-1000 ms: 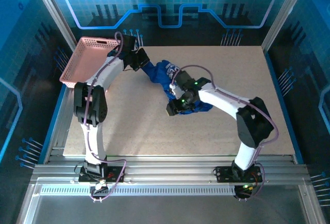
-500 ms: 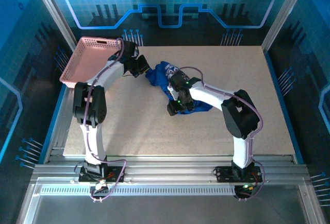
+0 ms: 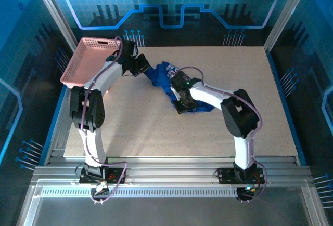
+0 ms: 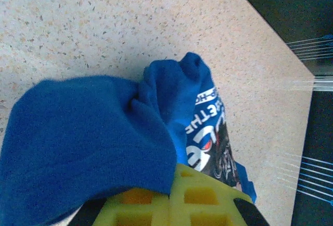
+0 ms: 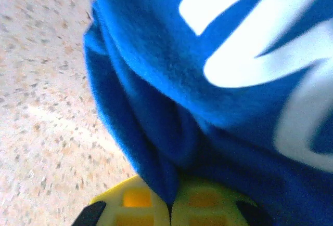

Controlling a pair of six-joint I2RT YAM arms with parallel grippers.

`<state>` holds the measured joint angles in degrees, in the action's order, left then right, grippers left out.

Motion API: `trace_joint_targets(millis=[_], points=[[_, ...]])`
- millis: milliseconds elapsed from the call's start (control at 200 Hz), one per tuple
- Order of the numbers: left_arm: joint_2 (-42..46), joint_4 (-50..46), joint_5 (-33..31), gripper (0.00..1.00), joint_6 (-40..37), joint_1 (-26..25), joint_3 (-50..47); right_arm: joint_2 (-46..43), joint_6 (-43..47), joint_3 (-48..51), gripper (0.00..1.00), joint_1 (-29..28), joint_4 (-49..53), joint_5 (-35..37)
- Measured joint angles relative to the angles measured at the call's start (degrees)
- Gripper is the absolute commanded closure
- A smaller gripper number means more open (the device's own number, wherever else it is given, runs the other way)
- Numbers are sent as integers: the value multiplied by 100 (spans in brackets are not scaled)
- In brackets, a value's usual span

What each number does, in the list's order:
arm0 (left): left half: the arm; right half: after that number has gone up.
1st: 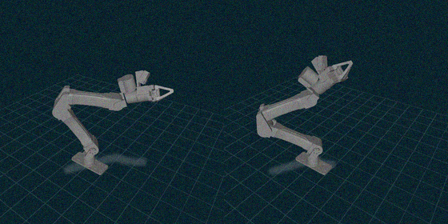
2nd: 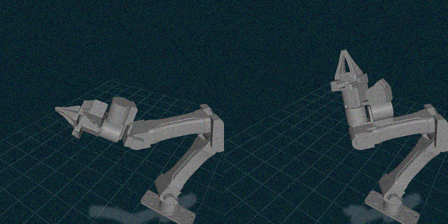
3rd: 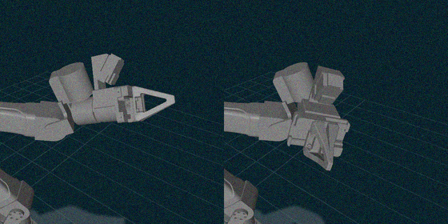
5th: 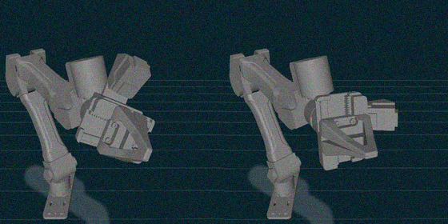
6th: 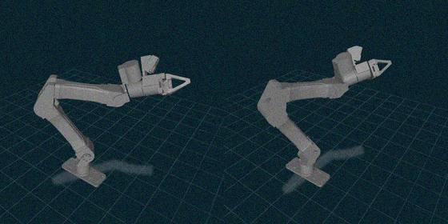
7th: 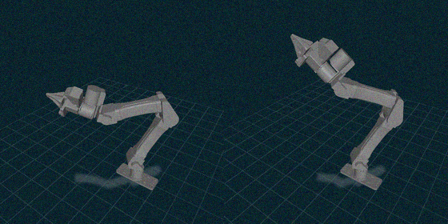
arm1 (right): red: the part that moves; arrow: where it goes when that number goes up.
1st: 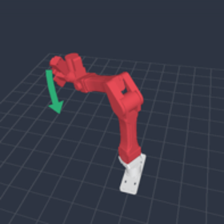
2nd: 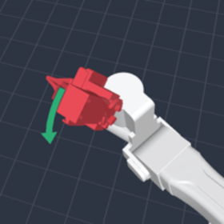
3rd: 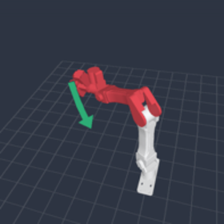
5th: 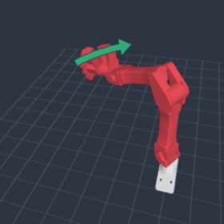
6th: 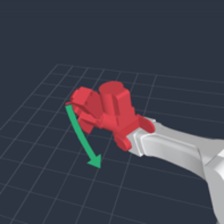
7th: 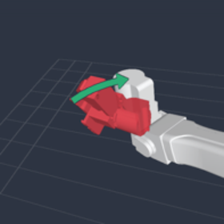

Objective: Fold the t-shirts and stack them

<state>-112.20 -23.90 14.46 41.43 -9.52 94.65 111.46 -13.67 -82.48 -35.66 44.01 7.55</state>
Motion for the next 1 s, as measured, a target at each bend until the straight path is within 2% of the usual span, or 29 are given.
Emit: trace_joint_targets(millis=[205,375,760,880,1000], points=[[678,-155,17,100,-92,275,116,-1429,251,-922,100,586,468,83],[1075,-284,42,100,-131,575,616,-2310,494,-1541,100,1661,789,-212],[1320,-356,195,100,-39,1281,1403,-2312,621,-2428,100,3563,1257,-949],[1158,-315,262,100,79,1300,1858,-2079,557,-3182,100,3768,1270,-1309],[1152,-68,361,100,223,1300,1856,-1886,514,-3722,99,3803,1215,-1777]])
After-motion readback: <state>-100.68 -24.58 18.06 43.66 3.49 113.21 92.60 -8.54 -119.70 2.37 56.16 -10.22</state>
